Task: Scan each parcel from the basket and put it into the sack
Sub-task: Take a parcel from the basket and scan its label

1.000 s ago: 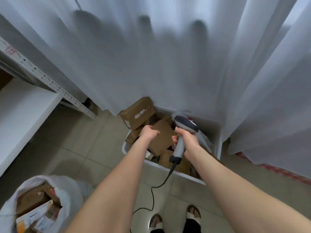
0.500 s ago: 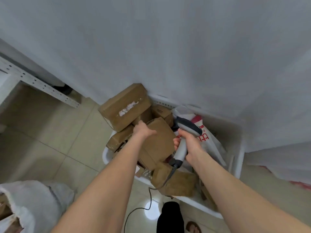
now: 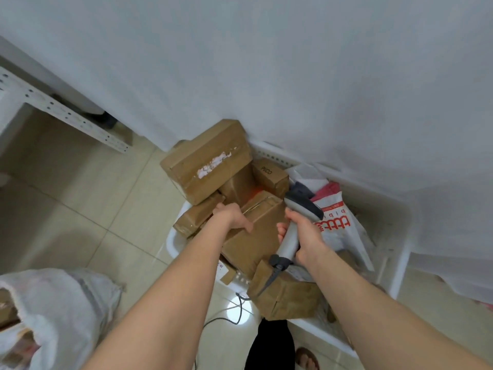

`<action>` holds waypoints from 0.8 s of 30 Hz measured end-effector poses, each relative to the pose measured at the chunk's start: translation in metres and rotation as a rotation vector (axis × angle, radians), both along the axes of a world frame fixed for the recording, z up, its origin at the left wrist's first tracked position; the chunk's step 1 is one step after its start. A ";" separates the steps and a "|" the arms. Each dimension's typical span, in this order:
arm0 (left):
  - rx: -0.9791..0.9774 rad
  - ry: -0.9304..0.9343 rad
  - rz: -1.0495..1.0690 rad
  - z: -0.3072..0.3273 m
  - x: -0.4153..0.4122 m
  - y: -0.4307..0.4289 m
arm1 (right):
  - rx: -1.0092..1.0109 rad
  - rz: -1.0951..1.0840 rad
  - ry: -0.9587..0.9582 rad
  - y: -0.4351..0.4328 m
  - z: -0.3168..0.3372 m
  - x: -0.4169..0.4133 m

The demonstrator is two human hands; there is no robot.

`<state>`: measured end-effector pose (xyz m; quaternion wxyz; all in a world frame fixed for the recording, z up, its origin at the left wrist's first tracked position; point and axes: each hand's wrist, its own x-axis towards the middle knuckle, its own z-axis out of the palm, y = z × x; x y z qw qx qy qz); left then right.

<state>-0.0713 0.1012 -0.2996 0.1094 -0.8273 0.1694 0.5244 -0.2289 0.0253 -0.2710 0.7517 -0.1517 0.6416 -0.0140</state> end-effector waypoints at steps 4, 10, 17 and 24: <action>-0.115 0.025 0.128 0.010 -0.018 0.007 | -0.011 -0.013 -0.036 0.002 0.019 0.001; -0.369 -0.247 0.207 0.073 -0.032 0.002 | -0.076 -0.049 -0.019 -0.003 0.050 -0.020; -0.587 -0.278 0.287 0.201 -0.052 -0.018 | -0.169 -0.059 -0.151 -0.003 0.148 -0.018; -0.784 -0.143 0.379 0.329 -0.094 -0.014 | -0.226 -0.042 -0.282 -0.001 0.275 -0.053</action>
